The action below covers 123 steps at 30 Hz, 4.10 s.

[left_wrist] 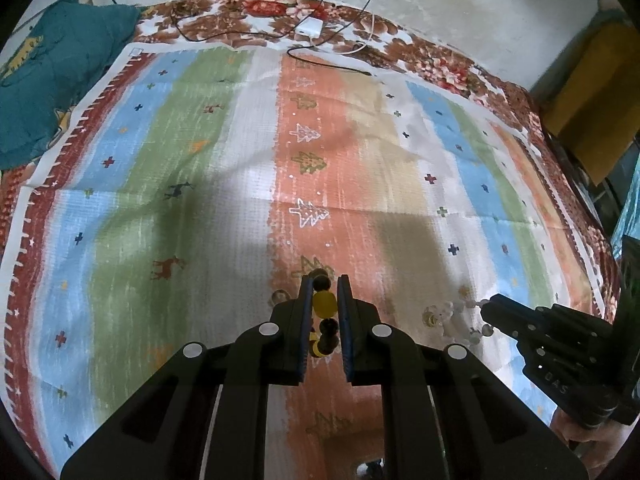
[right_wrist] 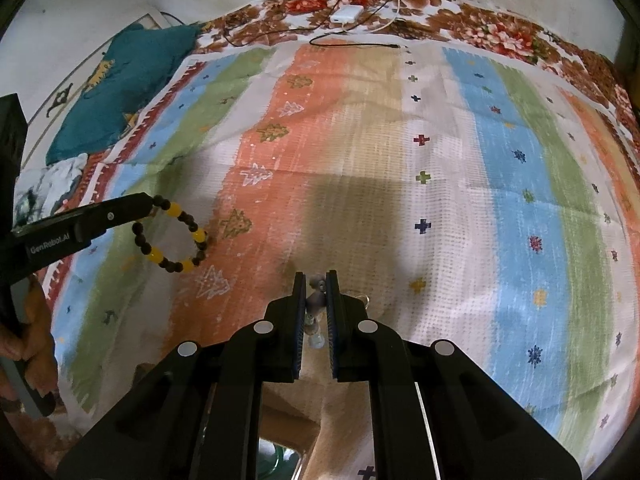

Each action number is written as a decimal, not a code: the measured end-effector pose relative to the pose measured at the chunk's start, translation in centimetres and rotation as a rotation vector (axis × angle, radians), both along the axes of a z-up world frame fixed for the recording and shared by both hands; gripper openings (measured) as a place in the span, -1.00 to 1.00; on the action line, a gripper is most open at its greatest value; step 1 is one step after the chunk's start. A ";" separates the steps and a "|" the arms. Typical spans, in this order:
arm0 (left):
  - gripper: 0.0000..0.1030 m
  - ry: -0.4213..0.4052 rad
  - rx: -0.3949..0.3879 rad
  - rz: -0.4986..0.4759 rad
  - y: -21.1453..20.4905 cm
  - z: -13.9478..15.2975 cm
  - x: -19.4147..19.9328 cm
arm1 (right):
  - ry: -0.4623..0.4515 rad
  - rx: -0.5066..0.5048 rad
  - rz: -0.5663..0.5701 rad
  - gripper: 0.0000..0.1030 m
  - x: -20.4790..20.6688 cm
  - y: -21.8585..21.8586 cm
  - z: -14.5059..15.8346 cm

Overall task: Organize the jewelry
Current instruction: 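Lift the yellow-black bracelet with left gripper while right gripper lifts the white bracelet, then carry both bracelets over the silver tin and open both grippers, then move both open grippers toward the silver ring and gold ring on the cloth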

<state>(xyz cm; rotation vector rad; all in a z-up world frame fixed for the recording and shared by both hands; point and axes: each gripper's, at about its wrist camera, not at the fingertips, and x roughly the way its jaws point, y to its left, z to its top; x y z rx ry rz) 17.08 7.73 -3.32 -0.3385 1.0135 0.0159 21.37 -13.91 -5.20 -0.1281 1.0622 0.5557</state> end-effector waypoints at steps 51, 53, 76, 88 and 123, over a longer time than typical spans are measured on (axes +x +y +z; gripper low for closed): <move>-0.77 -0.153 -0.027 -0.112 -5.5 5.9 -9.8 | -0.118 0.024 0.096 -0.79 -8.1 -0.8 4.8; -0.77 -0.158 -0.031 -0.119 -5.8 6.0 -10.4 | -0.116 0.027 0.098 -0.79 -8.5 -0.9 4.7; -0.48 -0.049 -0.030 -0.082 -6.4 3.4 -11.9 | -0.093 -0.014 0.102 -0.22 -10.6 -1.2 3.5; 0.13 0.002 0.002 0.028 -2.5 2.0 -9.6 | -0.085 -0.023 0.089 0.00 -9.6 -1.2 3.2; 0.36 0.139 0.052 0.007 -0.5 -3.6 -1.4 | 0.060 -0.068 -0.053 0.25 -1.6 -1.7 -1.9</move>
